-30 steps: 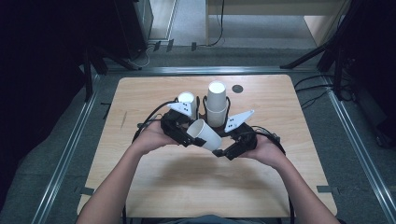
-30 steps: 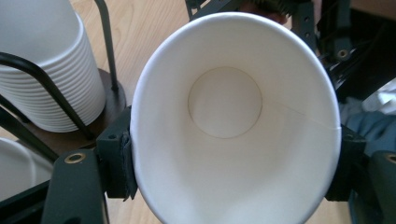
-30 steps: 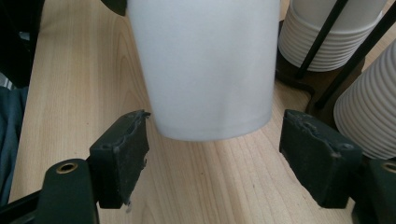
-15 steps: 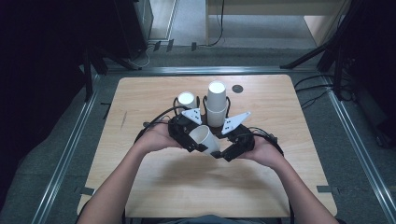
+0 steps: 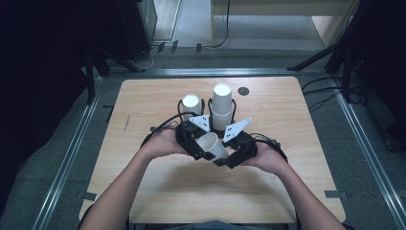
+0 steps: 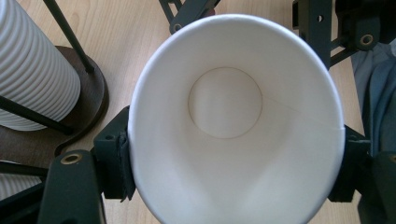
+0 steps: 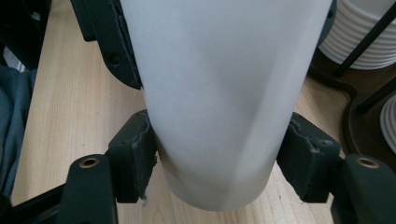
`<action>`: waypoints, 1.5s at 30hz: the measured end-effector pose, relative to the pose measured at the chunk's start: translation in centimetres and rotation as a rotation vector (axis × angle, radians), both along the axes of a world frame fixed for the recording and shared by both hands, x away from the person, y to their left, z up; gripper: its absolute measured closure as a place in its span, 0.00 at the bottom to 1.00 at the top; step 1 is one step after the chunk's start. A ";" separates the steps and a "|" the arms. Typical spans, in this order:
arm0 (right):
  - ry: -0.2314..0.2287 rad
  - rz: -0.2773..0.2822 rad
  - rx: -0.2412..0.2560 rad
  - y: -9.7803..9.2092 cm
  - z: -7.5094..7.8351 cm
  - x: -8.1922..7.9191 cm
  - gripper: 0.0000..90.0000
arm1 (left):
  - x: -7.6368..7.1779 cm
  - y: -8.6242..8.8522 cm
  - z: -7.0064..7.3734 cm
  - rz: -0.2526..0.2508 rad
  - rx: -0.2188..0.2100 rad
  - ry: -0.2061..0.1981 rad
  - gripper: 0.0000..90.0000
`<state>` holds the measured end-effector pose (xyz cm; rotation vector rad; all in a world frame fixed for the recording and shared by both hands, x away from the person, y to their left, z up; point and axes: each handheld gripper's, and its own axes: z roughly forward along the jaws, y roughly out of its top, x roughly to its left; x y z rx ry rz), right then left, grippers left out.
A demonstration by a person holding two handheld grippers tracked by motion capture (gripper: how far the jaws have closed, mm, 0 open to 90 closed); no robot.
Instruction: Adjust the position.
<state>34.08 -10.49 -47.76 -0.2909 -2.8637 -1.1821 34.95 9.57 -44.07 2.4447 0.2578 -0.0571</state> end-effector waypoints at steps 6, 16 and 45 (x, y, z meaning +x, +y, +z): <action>-0.010 -0.001 0.015 -0.2 0.3 0.0 0.37 | 0.0 0.3 0.0 0.017 -0.046 -0.013 0.21; -0.013 -0.040 0.063 -1.2 0.9 0.5 0.37 | 0.0 0.8 -0.3 0.075 -0.116 -0.005 0.08; 0.024 -0.055 0.122 -1.5 1.1 0.6 0.37 | -0.3 1.6 -0.8 0.204 -0.373 0.055 0.22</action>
